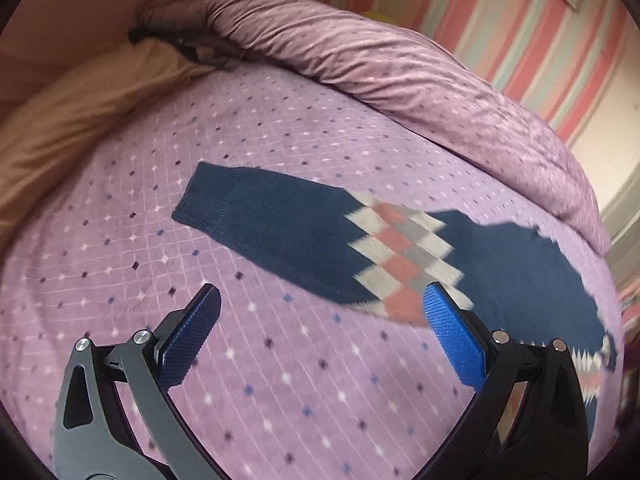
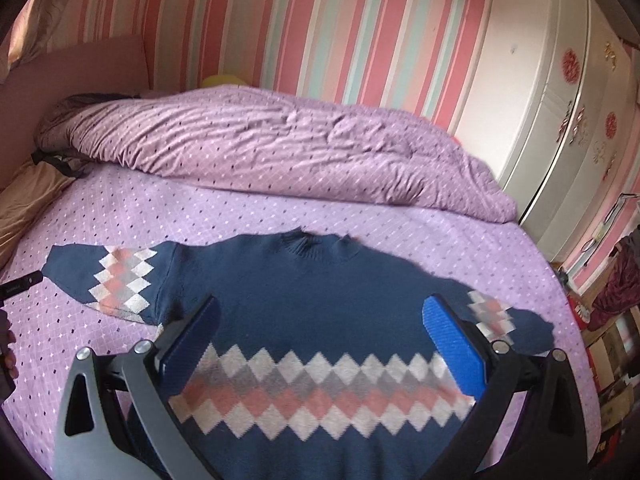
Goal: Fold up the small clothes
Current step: 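Move the left tool to the sweater sleeve cuff and open it, then grasp the sleeve cuff with the left tool and fold it across the body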
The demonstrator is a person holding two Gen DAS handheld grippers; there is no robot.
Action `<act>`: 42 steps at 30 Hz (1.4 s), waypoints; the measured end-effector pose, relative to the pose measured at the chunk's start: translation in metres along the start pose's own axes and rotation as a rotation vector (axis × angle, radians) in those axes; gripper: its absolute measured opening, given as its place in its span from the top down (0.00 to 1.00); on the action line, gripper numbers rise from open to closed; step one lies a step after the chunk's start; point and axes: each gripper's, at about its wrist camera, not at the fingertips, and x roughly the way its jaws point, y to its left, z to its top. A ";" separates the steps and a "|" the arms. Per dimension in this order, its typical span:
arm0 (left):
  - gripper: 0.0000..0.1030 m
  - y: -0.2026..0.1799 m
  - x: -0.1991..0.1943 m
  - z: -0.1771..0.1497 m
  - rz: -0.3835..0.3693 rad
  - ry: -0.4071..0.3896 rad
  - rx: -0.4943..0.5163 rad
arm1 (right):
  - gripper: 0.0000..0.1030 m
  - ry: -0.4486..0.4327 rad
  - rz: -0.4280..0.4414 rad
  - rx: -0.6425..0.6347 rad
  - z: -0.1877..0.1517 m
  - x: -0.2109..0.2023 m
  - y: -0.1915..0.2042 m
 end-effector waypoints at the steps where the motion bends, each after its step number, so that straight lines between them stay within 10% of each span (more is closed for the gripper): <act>1: 0.03 0.007 0.010 0.003 -0.016 0.012 -0.010 | 0.01 0.002 0.002 -0.002 0.000 0.004 0.004; 23: 0.04 0.073 0.128 0.026 -0.090 0.069 -0.302 | 0.01 0.100 0.009 -0.025 0.000 0.091 0.027; 29: 0.26 0.074 0.134 0.031 -0.050 0.048 -0.291 | 0.01 0.100 -0.040 -0.072 -0.002 0.100 0.022; 31: 0.58 0.077 0.134 0.033 -0.021 0.045 -0.286 | 0.01 0.099 -0.050 -0.082 -0.003 0.101 0.021; 34: 0.76 0.083 0.134 0.034 -0.022 0.044 -0.296 | 0.01 0.113 -0.053 -0.075 -0.007 0.104 0.019; 42: 0.87 0.023 0.098 0.051 0.089 -0.052 -0.087 | 0.01 0.124 -0.052 -0.048 -0.013 0.105 0.002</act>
